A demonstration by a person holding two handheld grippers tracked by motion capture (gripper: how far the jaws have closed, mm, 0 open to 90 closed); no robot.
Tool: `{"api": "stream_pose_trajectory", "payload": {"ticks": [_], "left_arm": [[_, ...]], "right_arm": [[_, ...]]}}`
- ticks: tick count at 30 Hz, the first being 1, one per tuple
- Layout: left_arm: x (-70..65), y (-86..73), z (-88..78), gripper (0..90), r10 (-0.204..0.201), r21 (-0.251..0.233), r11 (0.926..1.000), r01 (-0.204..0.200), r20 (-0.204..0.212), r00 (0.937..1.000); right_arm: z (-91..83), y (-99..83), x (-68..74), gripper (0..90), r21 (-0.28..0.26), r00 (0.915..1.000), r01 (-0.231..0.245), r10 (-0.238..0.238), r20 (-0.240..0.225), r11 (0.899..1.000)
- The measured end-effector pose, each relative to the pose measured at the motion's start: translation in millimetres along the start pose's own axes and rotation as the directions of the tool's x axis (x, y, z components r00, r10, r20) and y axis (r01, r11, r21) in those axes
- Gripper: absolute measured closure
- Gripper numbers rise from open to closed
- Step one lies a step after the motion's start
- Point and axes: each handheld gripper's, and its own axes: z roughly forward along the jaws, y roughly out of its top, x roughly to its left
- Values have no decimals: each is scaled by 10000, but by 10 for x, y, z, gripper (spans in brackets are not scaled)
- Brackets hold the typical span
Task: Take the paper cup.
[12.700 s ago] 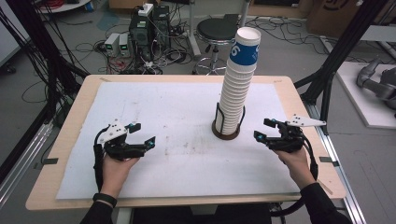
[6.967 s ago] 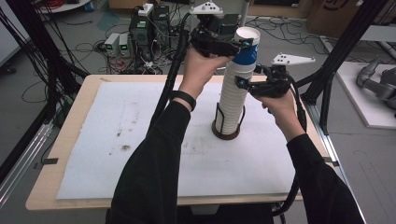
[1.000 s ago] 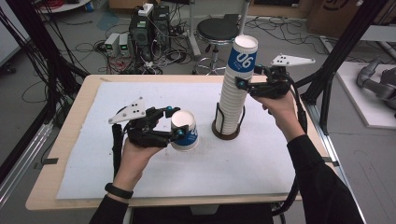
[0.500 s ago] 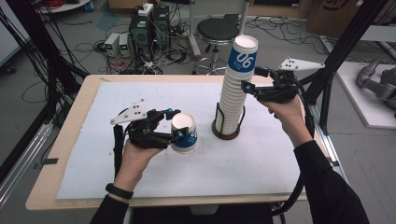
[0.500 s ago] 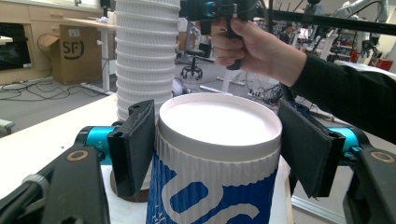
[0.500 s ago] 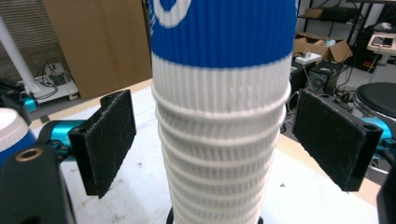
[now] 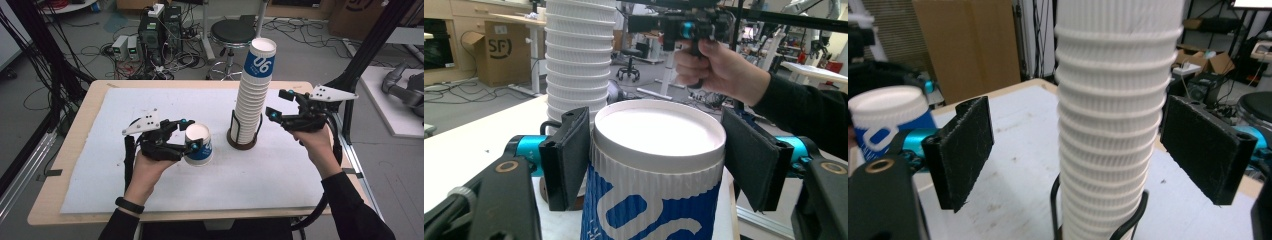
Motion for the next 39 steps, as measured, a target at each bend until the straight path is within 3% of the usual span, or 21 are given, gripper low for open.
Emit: {"api": "stream_pose_trajectory", "payload": {"ticks": [7,25,34,39], "left_arm": [[-10,-15,3,304,52,1,10000,-52,88,9999],[-20,-205,9,304,225,99,9997,-227,120,9997],[14,-267,4,304,44,2,10000,-44,190,9998],[12,-278,9,304,42,24,10000,-43,213,9998]], "right_arm": [[-43,-199,160,141,48,9991,281,-279,-309,9996],[-9,-688,390,145,476,9956,204,-159,-924,9987],[62,-832,367,145,884,9967,-11,82,-803,9961],[84,-847,359,145,847,9967,-24,93,-810,9964]]}}
